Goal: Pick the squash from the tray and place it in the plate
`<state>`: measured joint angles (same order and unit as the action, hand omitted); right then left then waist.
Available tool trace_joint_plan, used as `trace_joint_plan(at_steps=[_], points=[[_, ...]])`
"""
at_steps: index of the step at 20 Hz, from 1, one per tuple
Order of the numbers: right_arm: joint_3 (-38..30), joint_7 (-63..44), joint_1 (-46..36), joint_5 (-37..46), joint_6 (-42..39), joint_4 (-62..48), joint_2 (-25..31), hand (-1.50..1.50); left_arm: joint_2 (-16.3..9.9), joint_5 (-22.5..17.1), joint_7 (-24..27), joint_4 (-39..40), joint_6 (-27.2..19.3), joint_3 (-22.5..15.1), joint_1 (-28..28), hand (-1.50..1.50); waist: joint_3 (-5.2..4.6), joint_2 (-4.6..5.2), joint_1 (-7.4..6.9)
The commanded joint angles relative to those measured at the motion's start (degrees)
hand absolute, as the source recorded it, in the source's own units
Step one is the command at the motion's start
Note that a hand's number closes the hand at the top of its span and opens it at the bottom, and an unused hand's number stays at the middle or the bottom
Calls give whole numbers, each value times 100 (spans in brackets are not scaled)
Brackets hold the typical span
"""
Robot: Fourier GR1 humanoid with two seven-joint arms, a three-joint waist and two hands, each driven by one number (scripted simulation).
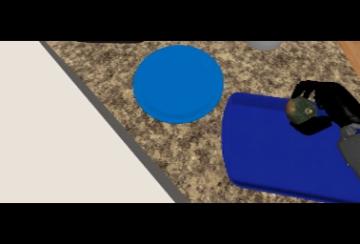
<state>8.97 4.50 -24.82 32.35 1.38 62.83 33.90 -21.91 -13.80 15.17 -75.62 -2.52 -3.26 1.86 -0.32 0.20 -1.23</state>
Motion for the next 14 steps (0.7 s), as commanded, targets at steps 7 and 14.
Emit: trace_joint_plan(at_steps=[7, 14], points=[[-585, 534, -267, -398, -34, 977, 87, 150, 81, 256, -744, -279, -195, -153, -361, 0, 35, -38, 193], [-662, 1, -1059, -421, -252, 1400, -225, 150, 320, 442, -373, 5, -116, -228, -356, 0, 29, -21, 130]])
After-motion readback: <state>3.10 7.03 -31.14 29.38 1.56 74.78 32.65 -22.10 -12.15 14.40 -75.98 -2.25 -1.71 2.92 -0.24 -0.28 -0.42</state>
